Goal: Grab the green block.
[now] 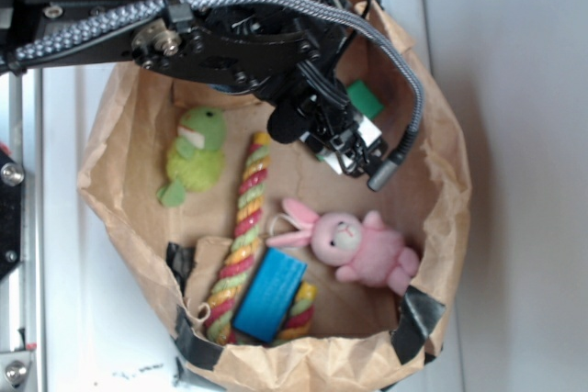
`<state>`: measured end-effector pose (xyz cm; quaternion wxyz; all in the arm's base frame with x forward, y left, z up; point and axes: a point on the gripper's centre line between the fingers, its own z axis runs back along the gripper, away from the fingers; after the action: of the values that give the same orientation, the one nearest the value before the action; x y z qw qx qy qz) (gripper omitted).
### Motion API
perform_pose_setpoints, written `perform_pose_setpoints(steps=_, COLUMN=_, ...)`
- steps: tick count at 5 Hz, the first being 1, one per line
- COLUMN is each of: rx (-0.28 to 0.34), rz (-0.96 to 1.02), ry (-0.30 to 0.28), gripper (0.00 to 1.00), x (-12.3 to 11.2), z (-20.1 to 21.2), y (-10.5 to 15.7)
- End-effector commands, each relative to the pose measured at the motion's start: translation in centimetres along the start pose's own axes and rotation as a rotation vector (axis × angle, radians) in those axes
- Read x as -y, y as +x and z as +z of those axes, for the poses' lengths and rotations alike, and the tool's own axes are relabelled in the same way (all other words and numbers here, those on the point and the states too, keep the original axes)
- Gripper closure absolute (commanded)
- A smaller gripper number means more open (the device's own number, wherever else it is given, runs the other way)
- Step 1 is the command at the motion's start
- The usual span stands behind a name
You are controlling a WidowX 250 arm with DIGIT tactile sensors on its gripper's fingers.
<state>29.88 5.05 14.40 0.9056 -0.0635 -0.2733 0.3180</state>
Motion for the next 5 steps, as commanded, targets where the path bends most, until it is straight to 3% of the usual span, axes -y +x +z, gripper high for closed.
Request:
perform_pose_setpoints(steps=1, rx=0.050, rz=-0.029, ry=-0.014, gripper=0.00, x=0.3, z=0.1, y=0.0)
perform_pose_setpoints(steps=3, rx=0.016, rz=-0.039, ry=0.014, gripper=0.00, x=0.6, z=-1.0, y=-0.5)
perform_pose_setpoints(steps=5, rx=0.031, rz=-0.041, ry=0.025, gripper=0.00, x=1.1, z=-1.6, y=-1.0)
